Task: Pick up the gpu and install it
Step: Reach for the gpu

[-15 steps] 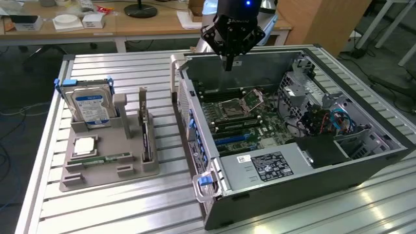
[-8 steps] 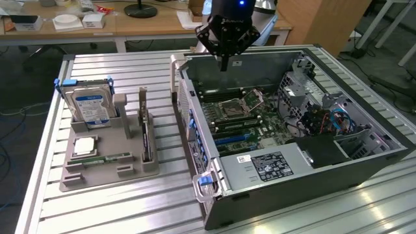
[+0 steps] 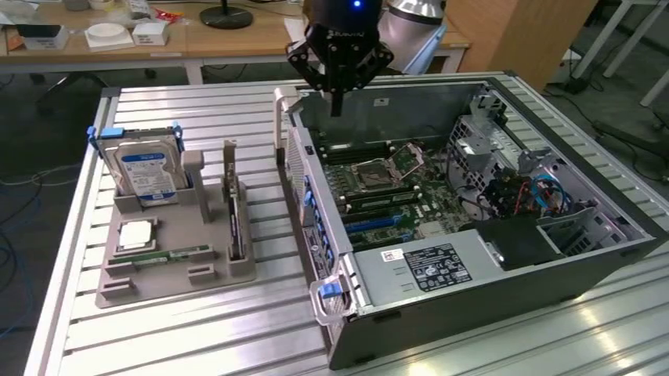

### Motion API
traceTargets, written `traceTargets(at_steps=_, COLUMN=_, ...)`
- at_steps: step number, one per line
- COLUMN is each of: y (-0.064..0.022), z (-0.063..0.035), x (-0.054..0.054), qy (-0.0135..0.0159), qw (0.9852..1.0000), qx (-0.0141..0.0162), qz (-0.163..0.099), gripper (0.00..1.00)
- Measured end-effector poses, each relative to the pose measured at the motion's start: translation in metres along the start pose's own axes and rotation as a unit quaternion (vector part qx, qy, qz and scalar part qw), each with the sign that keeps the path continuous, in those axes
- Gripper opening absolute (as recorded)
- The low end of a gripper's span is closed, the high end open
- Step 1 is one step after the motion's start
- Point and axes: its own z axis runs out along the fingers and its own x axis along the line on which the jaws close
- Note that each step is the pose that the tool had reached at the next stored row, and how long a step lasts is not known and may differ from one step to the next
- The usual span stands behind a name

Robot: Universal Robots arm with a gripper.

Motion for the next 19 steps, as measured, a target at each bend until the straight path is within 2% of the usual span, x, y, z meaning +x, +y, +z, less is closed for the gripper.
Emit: traceTargets(at_steps=19, y=-0.0071, z=0.0013, x=0.084, qy=0.0015, qw=1.0, qx=0.0, qz=0.0, gripper=0.1)
